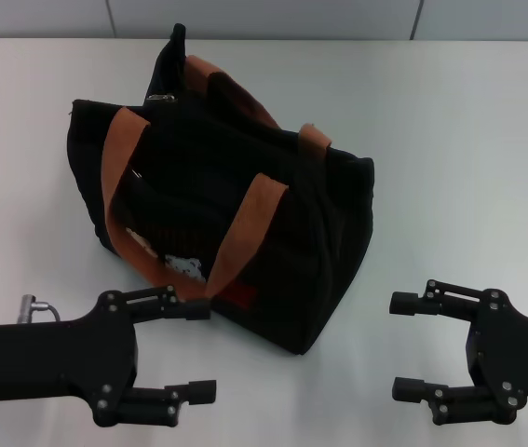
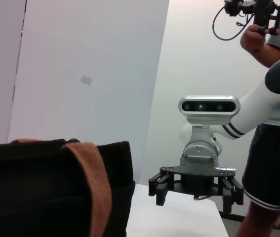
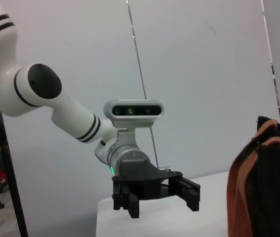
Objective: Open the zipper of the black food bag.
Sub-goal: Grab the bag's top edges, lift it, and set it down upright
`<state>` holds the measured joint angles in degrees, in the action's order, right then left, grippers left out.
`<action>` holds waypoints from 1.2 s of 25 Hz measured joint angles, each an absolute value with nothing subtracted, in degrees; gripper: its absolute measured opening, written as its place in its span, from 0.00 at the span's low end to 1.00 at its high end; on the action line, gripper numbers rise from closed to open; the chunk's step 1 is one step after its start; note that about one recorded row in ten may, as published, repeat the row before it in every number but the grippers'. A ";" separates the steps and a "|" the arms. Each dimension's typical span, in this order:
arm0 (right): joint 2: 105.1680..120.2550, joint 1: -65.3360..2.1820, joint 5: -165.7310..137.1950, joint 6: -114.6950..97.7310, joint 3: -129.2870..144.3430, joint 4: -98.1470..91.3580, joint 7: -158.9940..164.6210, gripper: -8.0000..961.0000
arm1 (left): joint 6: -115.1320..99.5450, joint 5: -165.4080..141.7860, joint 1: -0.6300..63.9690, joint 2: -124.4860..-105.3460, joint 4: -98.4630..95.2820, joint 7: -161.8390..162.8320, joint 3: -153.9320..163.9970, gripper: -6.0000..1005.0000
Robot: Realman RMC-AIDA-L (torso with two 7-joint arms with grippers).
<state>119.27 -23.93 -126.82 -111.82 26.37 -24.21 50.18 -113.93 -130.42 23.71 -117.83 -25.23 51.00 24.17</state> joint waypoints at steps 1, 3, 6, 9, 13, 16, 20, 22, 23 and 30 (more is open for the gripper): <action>119.27 -23.93 -126.82 -111.82 26.36 -24.21 50.18 0.87 | -113.93 -130.42 23.71 -117.83 -25.23 51.00 24.17 0.81; 119.27 -23.96 -126.82 -111.77 26.36 -24.09 50.18 0.87 | -113.87 -130.03 23.24 -117.58 -25.32 50.62 23.18 0.81; 119.27 -24.01 -126.82 -111.77 26.37 -23.91 50.18 0.87 | -113.55 -129.83 22.71 -117.37 -25.58 50.29 21.92 0.81; 119.27 -24.04 -126.82 -111.75 26.37 -23.84 50.13 0.87 | -109.72 -128.67 20.01 -116.33 -26.24 48.92 8.03 0.81; 119.27 -24.02 -126.82 -111.71 26.37 -23.79 50.11 0.87 | -104.73 -127.63 19.15 -116.13 -25.79 46.36 -1.83 0.81; 119.27 -24.01 -126.82 -111.70 26.40 -23.79 50.10 0.87 | -99.40 -127.39 19.43 -116.40 -25.63 44.67 -4.93 0.81; 119.27 -23.99 -126.80 -111.70 26.37 -23.80 50.09 0.87 | -94.46 -127.67 21.14 -116.60 -25.34 44.08 -2.41 0.81; 119.26 -24.03 -126.78 -111.70 26.37 -23.82 50.09 0.87 | -93.94 -127.51 22.88 -117.17 -25.31 43.63 1.27 0.81; 119.26 -24.03 -126.78 -111.70 26.37 -23.82 50.09 0.87 | -93.94 -127.46 23.46 -117.35 -25.31 43.59 1.97 0.81; 119.27 -24.15 -126.74 -111.78 26.44 -23.75 50.09 0.87 | -90.95 -127.55 27.07 -118.43 -23.99 42.68 3.04 0.80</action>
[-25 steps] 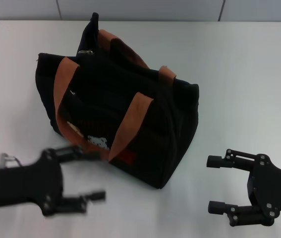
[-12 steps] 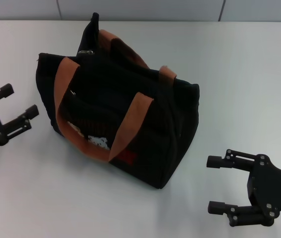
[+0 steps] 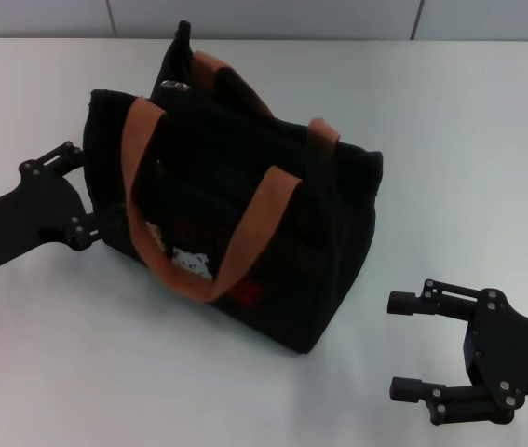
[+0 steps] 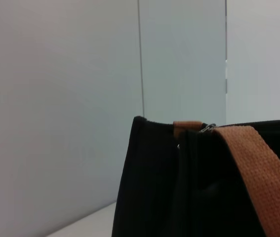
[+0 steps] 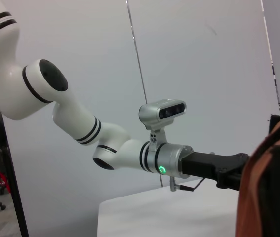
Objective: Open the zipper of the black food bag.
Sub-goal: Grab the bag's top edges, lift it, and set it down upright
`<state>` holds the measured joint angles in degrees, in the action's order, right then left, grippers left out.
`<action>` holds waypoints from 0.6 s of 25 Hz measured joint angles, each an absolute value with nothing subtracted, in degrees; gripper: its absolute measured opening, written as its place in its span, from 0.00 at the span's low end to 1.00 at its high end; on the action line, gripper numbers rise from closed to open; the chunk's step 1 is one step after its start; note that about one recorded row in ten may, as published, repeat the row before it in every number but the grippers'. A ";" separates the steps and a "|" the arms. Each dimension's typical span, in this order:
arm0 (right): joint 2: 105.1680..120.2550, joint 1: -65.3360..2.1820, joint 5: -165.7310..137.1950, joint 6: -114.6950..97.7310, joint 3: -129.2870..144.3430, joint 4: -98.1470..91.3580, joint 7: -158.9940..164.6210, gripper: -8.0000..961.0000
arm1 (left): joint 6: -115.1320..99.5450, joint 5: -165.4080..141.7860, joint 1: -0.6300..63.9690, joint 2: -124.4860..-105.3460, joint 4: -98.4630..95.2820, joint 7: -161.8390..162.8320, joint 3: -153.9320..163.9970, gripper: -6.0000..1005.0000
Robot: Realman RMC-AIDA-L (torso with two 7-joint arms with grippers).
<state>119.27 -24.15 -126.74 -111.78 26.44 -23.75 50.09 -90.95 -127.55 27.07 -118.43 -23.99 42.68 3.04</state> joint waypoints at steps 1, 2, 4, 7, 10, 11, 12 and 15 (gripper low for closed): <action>119.26 -24.15 -126.73 -111.81 26.42 -23.74 50.09 0.87 | -91.23 -127.39 27.11 -118.44 -23.63 42.25 2.99 0.80; 119.27 -24.12 -126.74 -111.86 26.39 -23.73 50.09 0.87 | -91.49 -127.20 27.12 -118.45 -23.31 41.85 2.94 0.80; 119.26 -24.06 -126.73 -111.86 26.38 -23.73 50.09 0.87 | -92.41 -125.63 26.98 -118.49 -21.86 38.49 2.87 0.80; 119.26 -23.90 -126.67 -111.86 26.36 -23.73 50.09 0.87 | -92.35 -124.41 26.58 -118.46 -19.55 34.67 2.60 0.80; 119.26 -23.88 -126.04 -112.05 26.34 -23.67 50.01 0.87 | -92.38 -123.84 26.44 -118.50 -18.58 32.87 2.18 0.64; 119.27 -23.76 -125.07 -112.14 26.32 -23.42 49.58 0.87 | -92.39 -123.64 26.44 -118.56 -18.28 32.27 2.10 0.61; 119.26 -23.26 -121.87 -112.21 26.28 -22.48 47.97 0.87 | -92.23 -123.24 26.45 -118.61 -17.58 31.41 2.00 0.59; 119.26 -22.55 -118.29 -112.23 26.28 -21.37 45.84 0.87 | -91.80 -122.13 26.41 -118.63 -16.31 29.40 1.89 0.52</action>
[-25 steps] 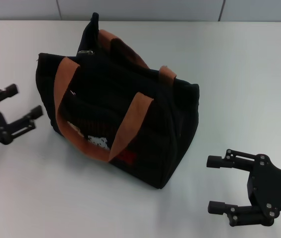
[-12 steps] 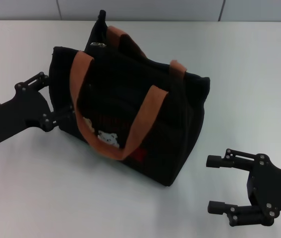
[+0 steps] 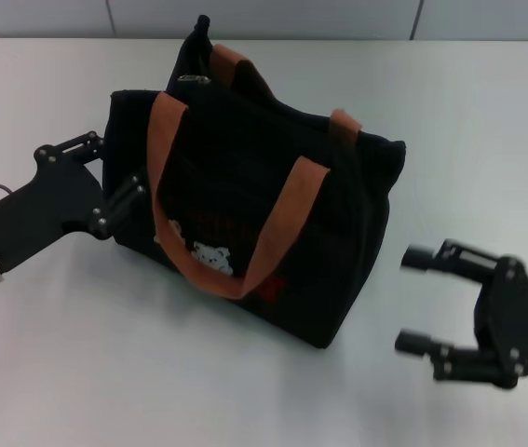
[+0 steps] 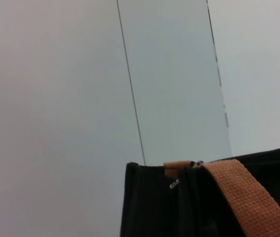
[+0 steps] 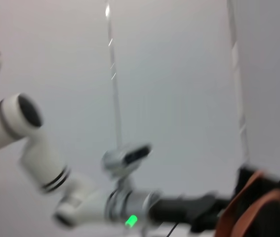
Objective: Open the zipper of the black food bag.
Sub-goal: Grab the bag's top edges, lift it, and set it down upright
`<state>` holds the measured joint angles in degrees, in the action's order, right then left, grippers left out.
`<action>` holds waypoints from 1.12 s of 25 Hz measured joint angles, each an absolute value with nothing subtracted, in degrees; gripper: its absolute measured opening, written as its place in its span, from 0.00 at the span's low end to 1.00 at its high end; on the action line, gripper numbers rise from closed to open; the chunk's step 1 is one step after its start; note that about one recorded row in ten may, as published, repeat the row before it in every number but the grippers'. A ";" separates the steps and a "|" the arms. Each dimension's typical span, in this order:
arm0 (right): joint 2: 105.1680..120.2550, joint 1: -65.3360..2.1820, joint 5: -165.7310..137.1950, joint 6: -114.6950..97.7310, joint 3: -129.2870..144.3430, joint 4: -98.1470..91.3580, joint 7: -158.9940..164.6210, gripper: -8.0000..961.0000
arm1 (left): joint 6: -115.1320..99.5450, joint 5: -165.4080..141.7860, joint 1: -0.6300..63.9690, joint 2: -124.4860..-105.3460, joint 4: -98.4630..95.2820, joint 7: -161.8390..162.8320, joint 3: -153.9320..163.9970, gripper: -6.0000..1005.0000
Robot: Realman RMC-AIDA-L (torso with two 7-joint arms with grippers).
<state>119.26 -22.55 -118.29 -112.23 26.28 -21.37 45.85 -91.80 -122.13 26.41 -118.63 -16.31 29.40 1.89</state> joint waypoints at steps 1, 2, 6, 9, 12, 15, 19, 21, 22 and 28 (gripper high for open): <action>119.27 -22.25 -116.38 -112.22 26.27 -20.70 44.77 0.87 | -91.71 -121.70 26.34 -118.63 -15.92 28.70 1.87 0.50; 119.30 -21.92 -112.74 -111.98 26.28 -19.05 43.12 0.87 | -91.63 -121.28 26.25 -118.65 -15.58 27.91 1.88 0.47; 119.35 -21.85 -106.46 -111.35 26.28 -15.38 41.34 0.87 | -91.62 -121.07 26.25 -118.66 -14.70 25.37 1.89 0.37; 119.49 -22.21 -98.45 -110.43 26.28 -9.91 38.35 0.87 | -92.05 -119.39 25.94 -118.66 -12.37 19.77 1.90 0.27; 119.57 -24.22 -91.06 -108.36 26.35 -2.01 33.56 0.87 | -94.45 -118.08 26.00 -118.70 -10.88 15.45 1.86 0.17; 119.56 -25.63 -90.69 -105.99 26.90 -0.47 33.39 0.87 | -96.31 -117.42 26.20 -118.79 -10.10 12.66 1.84 0.14; 119.37 -26.56 -92.86 -101.27 28.65 -1.23 36.93 0.87 | -101.31 -116.21 26.51 -118.82 -8.62 8.01 1.92 0.11; 119.34 -26.56 -94.46 -98.96 29.09 -2.50 38.25 0.87 | -102.22 -116.19 26.77 -118.83 -8.55 7.31 2.03 0.10; 119.35 -26.70 -96.77 -96.68 29.33 -3.95 39.55 0.87 | -102.80 -116.25 27.35 -118.83 -8.44 6.07 2.30 0.10; 119.53 -28.77 -102.51 -91.01 29.36 -4.80 40.30 0.87 | -105.85 -116.78 28.22 -118.82 -7.64 -0.11 3.83 0.10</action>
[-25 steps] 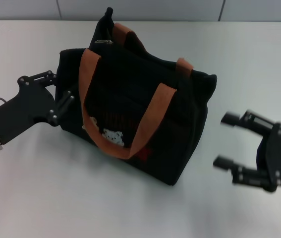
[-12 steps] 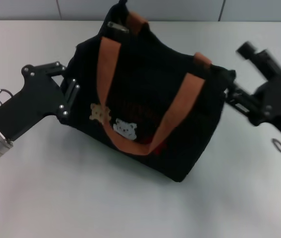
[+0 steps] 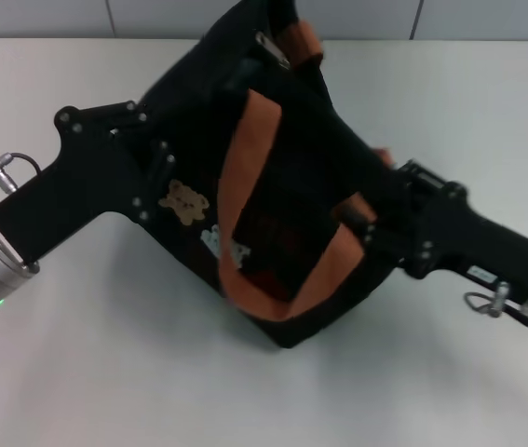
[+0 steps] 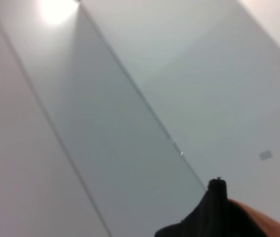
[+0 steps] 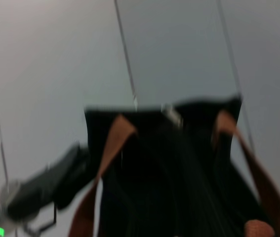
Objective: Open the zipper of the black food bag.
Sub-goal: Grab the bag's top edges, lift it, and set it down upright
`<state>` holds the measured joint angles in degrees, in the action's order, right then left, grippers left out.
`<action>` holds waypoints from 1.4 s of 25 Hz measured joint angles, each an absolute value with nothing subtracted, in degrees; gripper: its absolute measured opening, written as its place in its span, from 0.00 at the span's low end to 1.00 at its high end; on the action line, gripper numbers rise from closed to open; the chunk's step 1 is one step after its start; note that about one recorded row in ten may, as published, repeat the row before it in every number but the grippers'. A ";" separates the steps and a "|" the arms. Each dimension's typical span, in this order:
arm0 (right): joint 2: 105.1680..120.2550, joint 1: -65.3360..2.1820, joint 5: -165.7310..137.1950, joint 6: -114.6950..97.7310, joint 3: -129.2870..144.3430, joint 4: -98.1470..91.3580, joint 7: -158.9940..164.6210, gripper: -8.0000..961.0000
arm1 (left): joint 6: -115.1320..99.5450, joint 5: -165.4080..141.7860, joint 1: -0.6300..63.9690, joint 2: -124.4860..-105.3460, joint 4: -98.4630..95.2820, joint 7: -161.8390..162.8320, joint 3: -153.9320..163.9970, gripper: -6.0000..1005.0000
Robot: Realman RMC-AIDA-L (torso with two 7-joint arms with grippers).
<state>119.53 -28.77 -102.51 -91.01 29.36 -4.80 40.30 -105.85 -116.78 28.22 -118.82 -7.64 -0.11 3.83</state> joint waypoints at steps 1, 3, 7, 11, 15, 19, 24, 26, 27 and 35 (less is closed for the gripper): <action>119.56 -29.45 -103.42 -89.88 29.37 -4.54 40.39 0.87 | -106.37 -116.78 28.33 -118.82 -7.29 -0.95 3.96 0.10; 119.63 -30.84 -105.15 -87.89 29.40 -3.79 40.20 0.87 | -107.28 -116.79 28.47 -118.82 -6.51 -2.61 4.16 0.10; 119.72 -33.74 -108.72 -83.78 29.44 -2.34 39.93 0.87 | -109.33 -116.89 28.47 -118.83 -4.99 -7.02 5.47 0.10; 119.86 -36.61 -109.29 -79.82 29.47 -0.73 39.87 0.87 | -109.81 -116.98 28.76 -118.83 -4.69 -7.88 7.07 0.10; 119.89 -39.27 -109.34 -75.04 29.94 1.38 39.78 0.87 | -109.35 -117.03 28.91 -118.98 -3.25 -12.46 9.96 0.10; 119.72 -33.58 -107.69 -80.54 26.88 0.75 38.04 0.87 | -107.54 -116.99 28.33 -119.11 -0.78 -20.01 12.45 0.09; 119.49 -22.13 -106.29 -94.45 19.44 -1.86 33.42 0.87 | -105.48 -117.07 28.10 -119.18 0.36 -21.07 12.67 0.09; 119.49 -20.35 -106.29 -96.63 17.74 -2.01 31.99 0.87 | -105.34 -117.07 28.09 -119.18 0.48 -21.16 12.68 0.09; 119.52 -19.17 -106.27 -98.36 16.09 -1.86 30.28 0.87 | -105.17 -117.07 28.10 -119.18 0.68 -21.44 12.68 0.09; 119.84 -17.13 -106.80 -104.17 7.61 10.33 -0.94 0.87 | -104.53 -117.07 28.43 -119.17 1.77 -21.88 12.74 0.09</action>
